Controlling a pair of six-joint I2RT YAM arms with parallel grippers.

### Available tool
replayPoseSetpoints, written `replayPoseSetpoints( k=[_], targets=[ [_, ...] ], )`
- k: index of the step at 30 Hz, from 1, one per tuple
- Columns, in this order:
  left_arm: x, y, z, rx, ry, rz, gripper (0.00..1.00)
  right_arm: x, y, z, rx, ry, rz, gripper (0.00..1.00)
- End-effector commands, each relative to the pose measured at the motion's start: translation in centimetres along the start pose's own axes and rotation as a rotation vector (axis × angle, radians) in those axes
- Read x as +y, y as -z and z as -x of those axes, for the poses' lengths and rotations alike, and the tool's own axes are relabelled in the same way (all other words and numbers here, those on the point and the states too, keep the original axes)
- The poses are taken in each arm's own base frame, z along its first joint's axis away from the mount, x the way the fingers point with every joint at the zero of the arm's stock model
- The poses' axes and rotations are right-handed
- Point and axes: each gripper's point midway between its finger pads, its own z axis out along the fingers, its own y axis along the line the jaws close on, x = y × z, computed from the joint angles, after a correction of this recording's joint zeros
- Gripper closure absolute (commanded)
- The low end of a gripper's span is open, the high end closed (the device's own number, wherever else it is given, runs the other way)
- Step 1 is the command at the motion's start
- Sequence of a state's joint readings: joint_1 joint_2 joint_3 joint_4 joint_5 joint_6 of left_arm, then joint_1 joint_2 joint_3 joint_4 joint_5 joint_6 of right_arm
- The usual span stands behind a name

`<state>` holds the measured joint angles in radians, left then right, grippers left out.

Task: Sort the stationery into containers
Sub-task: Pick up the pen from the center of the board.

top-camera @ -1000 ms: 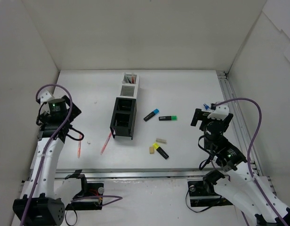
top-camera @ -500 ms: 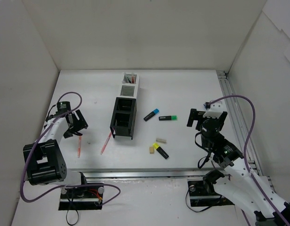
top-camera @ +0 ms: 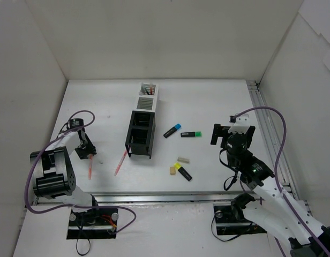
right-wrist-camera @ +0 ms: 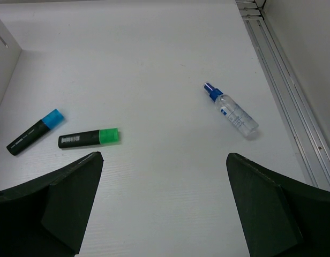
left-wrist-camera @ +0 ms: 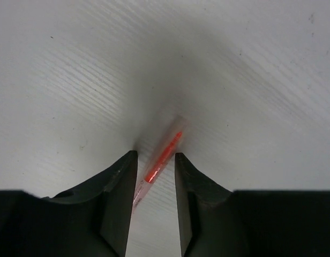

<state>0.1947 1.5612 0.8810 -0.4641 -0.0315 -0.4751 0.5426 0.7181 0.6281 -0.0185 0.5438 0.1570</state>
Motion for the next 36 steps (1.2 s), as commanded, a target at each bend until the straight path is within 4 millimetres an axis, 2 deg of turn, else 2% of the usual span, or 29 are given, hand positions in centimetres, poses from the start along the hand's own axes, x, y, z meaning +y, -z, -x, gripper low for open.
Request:
replayPoseSetpoints(
  k=[1,3,7,12,16,20,23,25,26,28,29,31,32,33,34,35,36],
  targets=[
    [-1.1,0.4,0.7,-0.032,-0.008,-0.069,0.72,0.0,0.2,2.5,-0.079,-0.073,-0.002,0.02],
    [-1.5,-0.1,0.8,-0.03,-0.015,-0.087,0.78,-0.3,0.5,2.7,-0.088,-0.08,-0.01,0.02],
    [-2.4,-1.4,0.4,0.008,-0.027,-0.124,1.0,-0.7,0.9,2.9,-0.104,-0.095,-0.011,0.02],
    [-2.5,-1.8,0.2,0.036,-0.025,-0.118,1.0,-0.9,1.1,3.1,-0.112,-0.102,-0.019,0.02],
    [-3.2,-0.1,1.9,-0.028,-0.014,-0.156,1.0,-0.8,1.1,3.1,-0.111,-0.1,-0.013,0.02],
    [-5.6,5.0,6.1,-0.206,-0.055,-0.25,1.0,-0.4,1.2,3.4,-0.116,-0.093,0.012,0.02],
    [-8.5,11.2,10.8,-0.401,-0.117,-0.334,1.0,-0.6,1.3,3.4,-0.121,-0.084,0.011,0.02],
    [-10.6,14.6,12.4,-0.5,-0.175,-0.393,1.0,-0.9,1.5,3.6,-0.13,-0.088,0.004,0.02],
    [-11.8,17.6,14.2,-0.578,-0.19,-0.432,1.0,-1.1,1.5,3.6,-0.134,-0.088,-0.006,0.02],
    [-14.5,20.8,15.5,-0.675,-0.241,-0.492,1.0,-1.3,1.5,3.6,-0.141,-0.087,-0.014,0.02],
    [-15.7,23.3,16.6,-0.737,-0.253,-0.532,1.0,-1.4,1.5,3.6,-0.142,-0.084,-0.024,0.02],
    [-19.0,25.3,17.2,-0.793,-0.329,-0.627,1.0,-1.7,1.4,3.4,-0.14,-0.076,-0.035,0.02],
    [-20.5,27.5,18.0,-0.841,-0.35,-0.681,1.0,-1.9,1.4,3.3,-0.141,-0.072,-0.048,0.02],
    [-21.7,28.6,18.2,-0.863,-0.374,-0.725,1.0,-2.0,1.4,3.3,-0.143,-0.067,-0.054,0.02],
    [-24.0,28.7,18.2,-0.865,-0.413,-0.778,1.0,-2.0,1.3,3.4,-0.146,-0.067,-0.06,0.02],
    [-25.3,30.8,19.0,-0.912,-0.426,-0.815,1.0,-2.1,1.3,3.5,-0.15,-0.059,-0.068,0.02],
    [-26.3,31.7,19.4,-0.937,-0.435,-0.835,1.0,-2.3,1.3,3.6,-0.152,-0.057,-0.074,0.02]
  ],
)
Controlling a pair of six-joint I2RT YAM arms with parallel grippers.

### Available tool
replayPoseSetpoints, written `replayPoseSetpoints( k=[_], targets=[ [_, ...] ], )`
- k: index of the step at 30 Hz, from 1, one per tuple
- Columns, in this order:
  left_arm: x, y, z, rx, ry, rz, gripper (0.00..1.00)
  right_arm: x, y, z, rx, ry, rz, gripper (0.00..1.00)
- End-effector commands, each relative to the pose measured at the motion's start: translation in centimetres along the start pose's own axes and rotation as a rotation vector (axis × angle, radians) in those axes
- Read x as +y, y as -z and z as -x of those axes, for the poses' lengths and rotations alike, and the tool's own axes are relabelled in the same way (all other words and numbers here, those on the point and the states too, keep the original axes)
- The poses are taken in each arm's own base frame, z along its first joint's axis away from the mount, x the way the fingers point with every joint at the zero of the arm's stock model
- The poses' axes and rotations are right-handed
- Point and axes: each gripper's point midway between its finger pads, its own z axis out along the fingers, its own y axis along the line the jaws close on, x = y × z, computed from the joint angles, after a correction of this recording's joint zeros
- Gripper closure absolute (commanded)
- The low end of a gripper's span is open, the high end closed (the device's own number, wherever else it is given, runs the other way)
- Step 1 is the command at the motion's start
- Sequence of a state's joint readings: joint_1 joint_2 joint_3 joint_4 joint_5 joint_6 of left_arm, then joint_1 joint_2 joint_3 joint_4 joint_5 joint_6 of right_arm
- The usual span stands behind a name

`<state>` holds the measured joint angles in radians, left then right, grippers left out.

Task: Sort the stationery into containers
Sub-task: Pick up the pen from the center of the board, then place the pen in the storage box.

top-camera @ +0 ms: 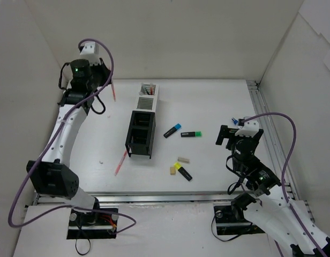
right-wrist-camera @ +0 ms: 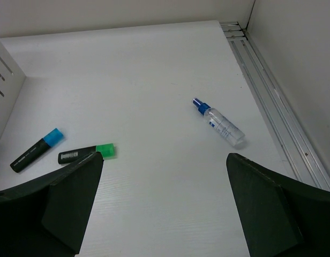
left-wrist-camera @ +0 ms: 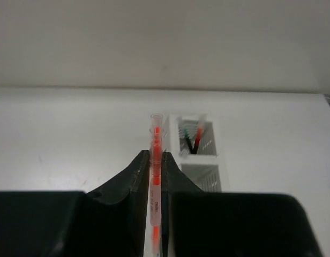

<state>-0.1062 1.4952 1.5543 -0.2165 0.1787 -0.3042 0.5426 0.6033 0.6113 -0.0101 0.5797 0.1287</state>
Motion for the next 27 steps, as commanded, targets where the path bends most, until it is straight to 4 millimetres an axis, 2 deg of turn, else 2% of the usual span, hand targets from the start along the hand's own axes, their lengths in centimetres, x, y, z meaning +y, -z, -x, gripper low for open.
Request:
replayPoseSetpoints(
  k=[1,2,3,4,5,6,7,8,9,10,11,12,13,14,15,16,18,20,21,22,23,24,25,26,27],
  targets=[
    [-4.5,-3.7,3.4,-0.116,-0.082,-0.148,1.0,-0.7,-0.5,1.7,-0.066,-0.017,-0.059,0.02],
    [-5.5,-3.9,5.6,-0.166,-0.094,-0.162,1.0,-0.8,-0.5,1.7,-0.068,-0.01,-0.063,0.02],
    [-6.1,-4.7,6.3,-0.184,-0.103,-0.17,1.0,-0.8,-0.7,1.5,-0.065,-0.005,-0.068,0.02],
    [-6.4,-6.8,5.4,-0.172,-0.105,-0.175,1.0,-1.1,-0.8,1.4,-0.063,0.002,-0.092,0.02],
    [-7.4,-7.1,7.3,-0.221,-0.116,-0.195,1.0,-1.3,-0.8,1.4,-0.059,0.009,-0.105,0.02],
    [-8.2,-9.3,6.6,-0.229,-0.116,-0.211,1.0,-1.3,-1.0,1.1,-0.046,0.021,-0.111,0.02],
    [-9.1,-9.6,8.0,-0.272,-0.116,-0.226,1.0,-1.5,-1.0,1.0,-0.043,0.026,-0.127,0.02],
    [-10.3,-10.3,8.0,-0.283,-0.113,-0.246,1.0,-1.6,-1.1,1.0,-0.041,0.033,-0.131,0.02],
    [-10.6,-12.4,6.8,-0.275,-0.112,-0.241,1.0,-1.6,-1.2,0.9,-0.038,0.037,-0.136,0.02],
    [-11.1,-13.1,6.7,-0.282,-0.119,-0.246,1.0,-1.6,-1.2,0.9,-0.037,0.04,-0.139,0.02],
    [-12.0,-13.2,7.8,-0.32,-0.129,-0.256,1.0,-1.7,-1.2,0.9,-0.035,0.046,-0.145,0.02],
    [-13.0,-14.4,6.8,-0.325,-0.136,-0.25,1.0,-1.8,-1.3,0.8,-0.032,0.052,-0.15,0.02],
    [-13.5,-14.8,6.9,-0.342,-0.145,-0.247,1.0,-1.9,-1.3,0.8,-0.031,0.053,-0.158,0.02],
    [-14.2,-15.7,5.8,-0.339,-0.159,-0.237,1.0,-1.9,-1.3,0.8,-0.032,0.053,-0.158,0.02],
    [-14.0,-16.0,6.1,-0.363,-0.16,-0.226,1.0,-1.9,-1.4,0.6,-0.027,0.059,-0.16,0.02],
    [-14.5,-16.4,5.2,-0.356,-0.156,-0.222,1.0,-2.0,-1.4,0.7,-0.027,0.06,-0.165,0.02],
    [-14.2,-17.3,4.4,-0.356,-0.143,-0.21,1.0,-2.0,-1.4,0.5,-0.023,0.064,-0.167,0.02],
    [-14.4,-18.0,2.5,-0.327,-0.133,-0.217,1.0,-2.0,-1.3,0.6,-0.026,0.063,-0.165,0.02],
    [-14.2,-18.0,2.3,-0.326,-0.119,-0.209,1.0,-2.1,-1.3,0.6,-0.027,0.062,-0.168,0.02],
    [-13.8,-18.4,1.0,-0.3,-0.116,-0.199,1.0,-2.1,-1.3,0.6,-0.027,0.06,-0.163,0.02],
    [-13.8,-18.4,0.6,-0.295,-0.116,-0.2,1.0,-2.0,-1.3,0.6,-0.028,0.059,-0.162,0.02],
    [-13.7,-18.0,1.0,-0.309,-0.11,-0.197,1.0,-2.0,-1.3,0.5,-0.026,0.061,-0.16,0.02],
    [-13.3,-18.1,-0.5,-0.282,-0.112,-0.195,1.0,-1.9,-1.3,0.5,-0.026,0.059,-0.156,0.02],
    [-13.3,-17.8,-0.6,-0.283,-0.114,-0.196,0.93,-1.8,-1.3,0.6,-0.028,0.058,-0.153,0.02],
    [-13.8,-16.9,0.1,-0.303,-0.114,-0.203,0.85,-1.9,-1.3,0.5,-0.025,0.06,-0.154,0.02]
  ],
)
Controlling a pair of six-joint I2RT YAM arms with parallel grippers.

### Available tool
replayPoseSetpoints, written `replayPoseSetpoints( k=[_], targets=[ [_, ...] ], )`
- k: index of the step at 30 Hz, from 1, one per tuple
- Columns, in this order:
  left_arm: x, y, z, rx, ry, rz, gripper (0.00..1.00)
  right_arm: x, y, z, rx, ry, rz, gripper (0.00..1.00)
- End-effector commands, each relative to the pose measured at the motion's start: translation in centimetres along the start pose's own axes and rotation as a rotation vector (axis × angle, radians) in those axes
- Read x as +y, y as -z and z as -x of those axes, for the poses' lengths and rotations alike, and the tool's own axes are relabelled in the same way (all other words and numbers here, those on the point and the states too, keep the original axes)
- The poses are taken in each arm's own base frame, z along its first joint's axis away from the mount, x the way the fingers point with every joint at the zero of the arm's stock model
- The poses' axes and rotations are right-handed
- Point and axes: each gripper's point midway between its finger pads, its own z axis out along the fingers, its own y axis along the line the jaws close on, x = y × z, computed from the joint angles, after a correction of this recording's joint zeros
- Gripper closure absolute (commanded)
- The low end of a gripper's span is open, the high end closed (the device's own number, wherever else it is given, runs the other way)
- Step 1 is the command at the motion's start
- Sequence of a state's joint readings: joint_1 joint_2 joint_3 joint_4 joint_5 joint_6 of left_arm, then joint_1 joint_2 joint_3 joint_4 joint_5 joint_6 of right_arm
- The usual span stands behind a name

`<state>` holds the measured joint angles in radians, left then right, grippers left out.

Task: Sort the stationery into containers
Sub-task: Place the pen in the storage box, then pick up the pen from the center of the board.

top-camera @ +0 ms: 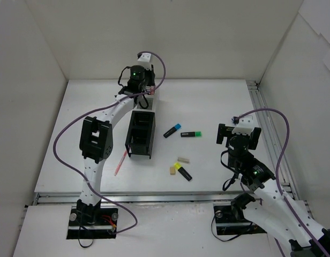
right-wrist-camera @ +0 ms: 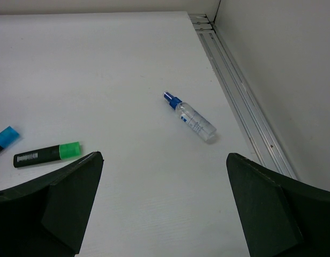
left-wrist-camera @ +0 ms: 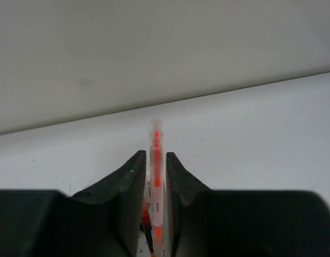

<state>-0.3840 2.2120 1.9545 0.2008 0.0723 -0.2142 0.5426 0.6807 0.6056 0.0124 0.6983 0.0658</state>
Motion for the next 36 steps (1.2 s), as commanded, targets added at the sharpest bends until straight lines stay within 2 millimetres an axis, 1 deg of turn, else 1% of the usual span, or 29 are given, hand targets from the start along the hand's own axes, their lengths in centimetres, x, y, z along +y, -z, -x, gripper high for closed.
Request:
replayPoseSetpoints(
  k=[1,2,3,4,6,7,8,9,10,11,12,13,14,15,16,18,19,20,21,22,23,24,25,26,28,29,30,33,36],
  targets=[
    [-0.3,3.3,8.5,-0.216,-0.001,0.004,0.8,-0.3,-0.3,1.5,-0.049,-0.046,-0.03,0.02],
    [-0.8,3.6,8.4,-0.217,-0.008,0.0,0.75,-0.3,-0.2,1.6,-0.052,-0.049,-0.027,0.02],
    [-0.6,4.4,9.4,-0.24,-0.012,0.016,0.7,-0.3,-0.2,1.6,-0.053,-0.052,-0.025,0.02],
    [-0.4,4.7,8.9,-0.229,-0.021,0.025,0.65,-0.3,-0.1,1.7,-0.054,-0.055,-0.022,0.02],
    [-1.1,5.9,9.6,-0.234,-0.023,0.018,0.52,-0.1,0.1,1.8,-0.06,-0.063,-0.008,0.02],
    [-1.2,6.4,10.0,-0.235,-0.02,0.016,0.38,-0.3,0.1,1.9,-0.063,-0.069,-0.01,0.02],
    [-1.3,7.6,11.5,-0.258,-0.021,0.013,0.34,-0.3,0.2,2.0,-0.066,-0.075,-0.005,0.02],
    [-1.3,8.1,11.1,-0.237,-0.023,0.015,0.31,-0.3,0.4,2.1,-0.07,-0.082,0.001,0.02],
    [-1.6,9.8,13.0,-0.265,-0.02,0.005,0.21,-0.3,0.4,2.1,-0.072,-0.084,0.008,0.02],
    [-1.7,10.6,13.1,-0.252,-0.021,0.003,0.18,-0.3,0.6,2.3,-0.079,-0.091,0.015,0.02],
    [-1.6,11.4,12.3,-0.231,-0.022,0.004,0.13,-0.3,0.7,2.4,-0.082,-0.102,0.02,0.02],
    [-1.6,12.5,12.6,-0.232,-0.023,0.003,0.01,-0.3,0.8,2.3,-0.081,-0.102,0.026,0.02],
    [-1.8,15.1,14.2,-0.25,-0.026,-0.004,0.0,-0.1,0.9,2.4,-0.085,-0.108,0.042,0.02],
    [-1.6,15.9,12.6,-0.2,-0.032,-0.001,0.01,-0.1,1.0,2.4,-0.087,-0.114,0.042,0.02],
    [-1.6,18.6,14.2,-0.217,-0.032,0.007,0.01,-0.1,1.0,2.6,-0.09,-0.12,0.047,0.02],
    [-0.8,20.8,10.0,-0.048,-0.001,0.045,0.01,0.2,1.2,2.7,-0.092,-0.125,0.071,0.02],
    [0.9,23.3,10.5,-0.055,0.023,0.125,0.01,0.3,1.2,2.8,-0.093,-0.126,0.075,0.02],
    [1.5,24.8,8.6,0.013,0.039,0.157,0.01,0.5,1.2,2.8,-0.091,-0.127,0.088,0.02],
    [2.4,25.9,5.0,0.091,0.082,0.196,0.01,0.7,1.2,2.7,-0.088,-0.131,0.092,0.02],
    [3.1,28.5,4.5,0.096,0.105,0.235,0.01,0.8,1.2,2.7,-0.086,-0.129,0.095,0.02],
    [3.4,29.8,3.2,0.111,0.126,0.254,0.0,1.0,1.2,2.7,-0.084,-0.131,0.107,0.02],
    [4.3,30.9,-1.3,0.192,0.158,0.287,0.0,1.2,1.2,2.7,-0.082,-0.135,0.114,0.02],
    [4.4,33.1,-1.2,0.159,0.187,0.297,0.01,1.2,1.2,2.8,-0.082,-0.139,0.118,0.02],
    [4.8,34.3,-5.7,0.241,0.203,0.317,0.01,1.7,1.2,2.7,-0.077,-0.136,0.141,0.02],
    [4.2,36.2,-7.7,0.234,0.272,0.284,0.01,2.0,1.1,2.7,-0.075,-0.139,0.15,0.02],
    [4.1,36.8,-9.4,0.263,0.29,0.282,0.01,2.3,1.0,2.6,-0.07,-0.133,0.16,0.02],
    [4.4,37.6,-12.8,0.333,0.302,0.3,0.0,2.5,0.9,2.5,-0.066,-0.13,0.166,0.02],
    [4.6,39.5,-17.0,0.423,0.363,0.342,0.0,3.1,0.8,2.4,-0.055,-0.13,0.187,0.02],
    [5.0,40.0,-19.8,0.473,0.378,0.368,0.01,3.6,0.8,2.1,-0.046,-0.129,0.212,0.02]
  ],
)
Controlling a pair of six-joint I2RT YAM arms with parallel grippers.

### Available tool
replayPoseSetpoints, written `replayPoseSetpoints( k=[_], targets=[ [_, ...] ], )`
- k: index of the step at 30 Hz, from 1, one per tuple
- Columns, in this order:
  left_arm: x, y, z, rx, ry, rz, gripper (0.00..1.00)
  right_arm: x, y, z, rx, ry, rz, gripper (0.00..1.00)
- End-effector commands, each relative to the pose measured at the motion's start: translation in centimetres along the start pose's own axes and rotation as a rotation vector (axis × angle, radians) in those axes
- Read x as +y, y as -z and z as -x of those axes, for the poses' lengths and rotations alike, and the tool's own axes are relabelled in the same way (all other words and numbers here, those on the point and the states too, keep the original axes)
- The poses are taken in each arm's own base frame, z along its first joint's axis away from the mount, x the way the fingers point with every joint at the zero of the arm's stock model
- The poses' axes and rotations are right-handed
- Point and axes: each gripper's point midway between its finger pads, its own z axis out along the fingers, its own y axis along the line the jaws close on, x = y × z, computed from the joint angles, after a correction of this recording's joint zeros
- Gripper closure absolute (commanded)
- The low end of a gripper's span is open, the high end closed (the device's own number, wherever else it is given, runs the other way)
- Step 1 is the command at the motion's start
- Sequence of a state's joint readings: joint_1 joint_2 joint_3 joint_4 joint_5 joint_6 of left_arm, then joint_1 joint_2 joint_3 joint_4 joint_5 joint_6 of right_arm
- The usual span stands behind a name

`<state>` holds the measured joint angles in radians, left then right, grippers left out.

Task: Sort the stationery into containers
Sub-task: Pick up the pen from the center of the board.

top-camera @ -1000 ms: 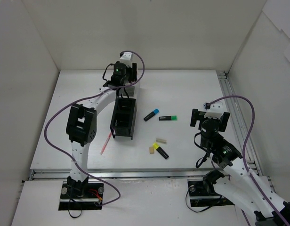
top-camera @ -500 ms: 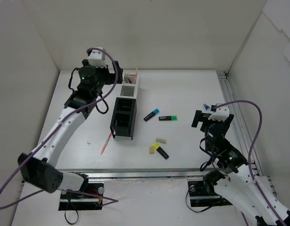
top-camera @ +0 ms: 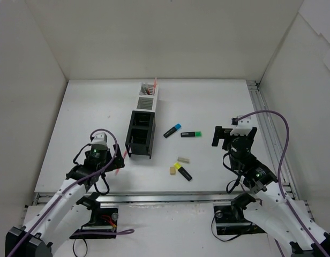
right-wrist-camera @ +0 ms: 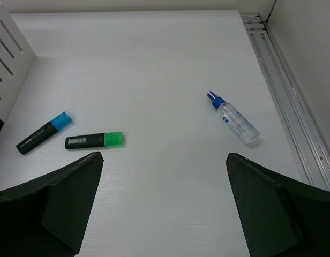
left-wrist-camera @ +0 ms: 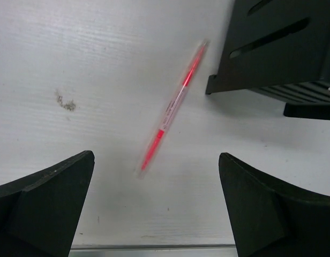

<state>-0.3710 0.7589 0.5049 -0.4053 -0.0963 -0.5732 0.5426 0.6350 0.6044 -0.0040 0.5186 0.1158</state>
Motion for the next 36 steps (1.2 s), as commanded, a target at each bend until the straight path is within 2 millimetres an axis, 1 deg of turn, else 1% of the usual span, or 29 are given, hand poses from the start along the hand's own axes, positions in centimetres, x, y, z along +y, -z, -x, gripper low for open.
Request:
replayPoseSetpoints(
  k=[1,3,6,8,9,10,11,12,16,18,19,21,24,25,26,27,28,30,31,32,33,35,36],
  targets=[
    [-0.7,-0.5,0.4,-0.02,0.083,-0.016,0.05,1.0,-0.2,1.8,-0.051,-0.059,0.039,0.02],
    [-0.6,-1.1,-0.4,0.007,0.063,-0.014,0.1,1.1,-0.1,1.9,-0.055,-0.065,0.048,0.02],
    [-0.3,-2.4,-1.1,0.051,0.019,0.011,0.11,1.3,0.3,2.2,-0.07,-0.075,0.073,0.02],
    [-0.2,-2.9,-1.3,0.063,0.001,0.019,0.11,1.2,0.4,2.4,-0.079,-0.075,0.071,0.02],
    [0.0,-3.2,-1.7,0.08,0.001,0.034,0.14,1.2,0.4,2.4,-0.079,-0.074,0.073,0.02],
    [0.2,-3.4,-1.5,0.082,0.007,0.042,0.17,1.2,0.4,2.4,-0.081,-0.075,0.072,0.02],
    [-0.1,-3.5,-1.2,0.08,-0.007,0.03,0.21,1.2,0.4,2.3,-0.077,-0.074,0.074,0.02],
    [-0.3,-3.6,-1.4,0.092,0.0,0.028,0.24,1.3,0.3,2.4,-0.078,-0.075,0.076,0.02],
    [-0.8,-4.0,-2.0,0.123,-0.005,0.001,0.26,1.5,0.2,2.2,-0.068,-0.063,0.083,0.02],
    [-0.6,-4.4,-2.5,0.15,-0.004,0.016,0.26,1.5,0.2,2.1,-0.065,-0.061,0.083,0.02],
    [-0.5,-4.5,-2.7,0.158,-0.003,0.019,0.28,1.5,0.2,2.1,-0.067,-0.062,0.082,0.02],
    [-0.4,-4.9,-3.2,0.184,-0.003,0.035,0.34,1.5,0.2,2.1,-0.067,-0.064,0.082,0.02],
    [-0.3,-5.2,-3.0,0.191,-0.002,0.054,0.38,1.7,0.1,2.1,-0.064,-0.06,0.091,0.02],
    [-0.1,-5.3,-3.0,0.19,0.001,0.068,0.41,1.7,0.1,2.1,-0.065,-0.061,0.089,0.02],
    [-0.2,-5.3,-2.7,0.186,0.005,0.069,0.45,1.6,0.1,2.1,-0.066,-0.059,0.088,0.02],
    [-0.3,-5.3,-3.0,0.194,0.0,0.071,0.51,1.6,0.1,2.1,-0.065,-0.056,0.087,0.02],
    [0.0,-5.3,-3.1,0.2,0.002,0.089,0.52,1.6,0.1,2.1,-0.066,-0.059,0.086,0.02],
    [0.0,-5.3,-3.1,0.212,0.004,0.105,0.54,1.5,0.1,2.0,-0.064,-0.056,0.081,0.02],
    [0.7,-5.0,-3.5,0.232,0.003,0.148,0.58,1.4,0.1,2.0,-0.068,-0.058,0.074,0.02],
    [0.7,-5.0,-3.3,0.233,0.013,0.158,0.6,1.4,0.1,2.1,-0.069,-0.057,0.074,0.02],
    [0.6,-4.9,-3.6,0.245,0.004,0.163,0.64,1.3,0.1,2.1,-0.069,-0.057,0.073,0.02],
    [0.7,-4.7,-3.9,0.263,0.003,0.179,0.67,1.2,0.0,2.0,-0.068,-0.057,0.068,0.02],
    [0.6,-4.7,-4.2,0.269,-0.006,0.185,0.7,1.4,0.1,2.0,-0.068,-0.056,0.072,0.02]
  ],
)
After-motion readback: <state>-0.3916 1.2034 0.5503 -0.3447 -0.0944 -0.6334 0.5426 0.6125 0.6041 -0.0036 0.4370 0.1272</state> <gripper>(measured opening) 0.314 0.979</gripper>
